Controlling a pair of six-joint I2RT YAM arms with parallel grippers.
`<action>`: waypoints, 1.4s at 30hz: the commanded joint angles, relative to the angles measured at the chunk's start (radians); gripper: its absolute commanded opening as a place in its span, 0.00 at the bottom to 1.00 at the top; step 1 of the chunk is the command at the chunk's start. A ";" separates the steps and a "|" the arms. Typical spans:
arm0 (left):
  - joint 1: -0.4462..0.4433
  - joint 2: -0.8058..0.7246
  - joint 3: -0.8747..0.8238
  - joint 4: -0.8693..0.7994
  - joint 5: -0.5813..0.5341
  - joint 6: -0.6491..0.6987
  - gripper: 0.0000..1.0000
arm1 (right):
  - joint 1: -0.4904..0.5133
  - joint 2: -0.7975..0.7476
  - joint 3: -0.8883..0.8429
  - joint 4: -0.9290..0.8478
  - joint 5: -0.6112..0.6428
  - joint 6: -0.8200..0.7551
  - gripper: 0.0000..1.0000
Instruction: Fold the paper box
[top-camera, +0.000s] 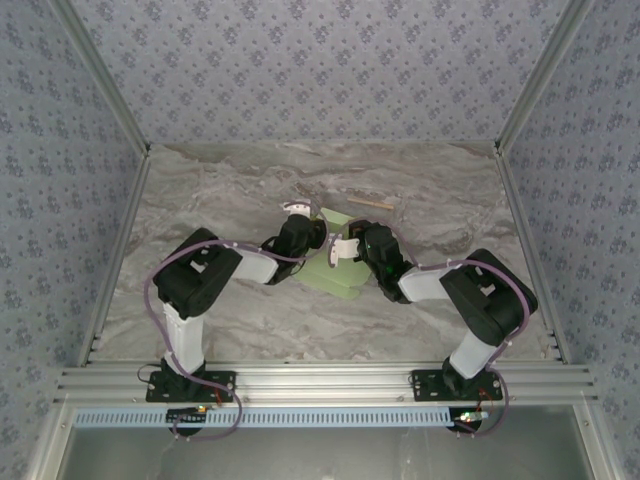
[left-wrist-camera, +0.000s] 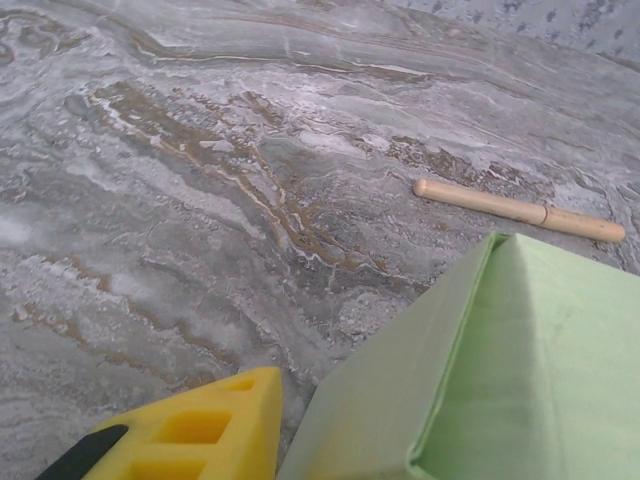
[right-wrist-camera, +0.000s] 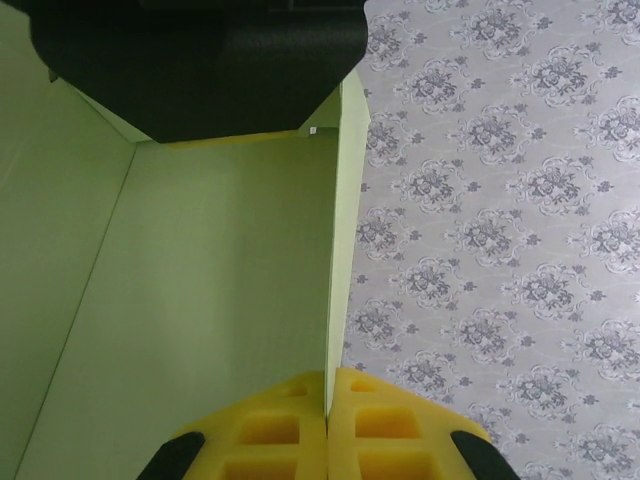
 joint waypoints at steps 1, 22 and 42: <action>0.039 0.028 0.032 -0.058 -0.235 -0.098 0.30 | 0.019 -0.029 -0.016 -0.091 -0.051 0.006 0.00; 0.046 -0.004 -0.004 0.077 0.112 0.088 0.48 | 0.005 -0.027 -0.006 -0.093 -0.037 0.017 0.00; 0.100 -0.075 -0.128 0.075 0.406 0.247 0.56 | -0.001 -0.024 0.006 -0.103 -0.032 0.014 0.00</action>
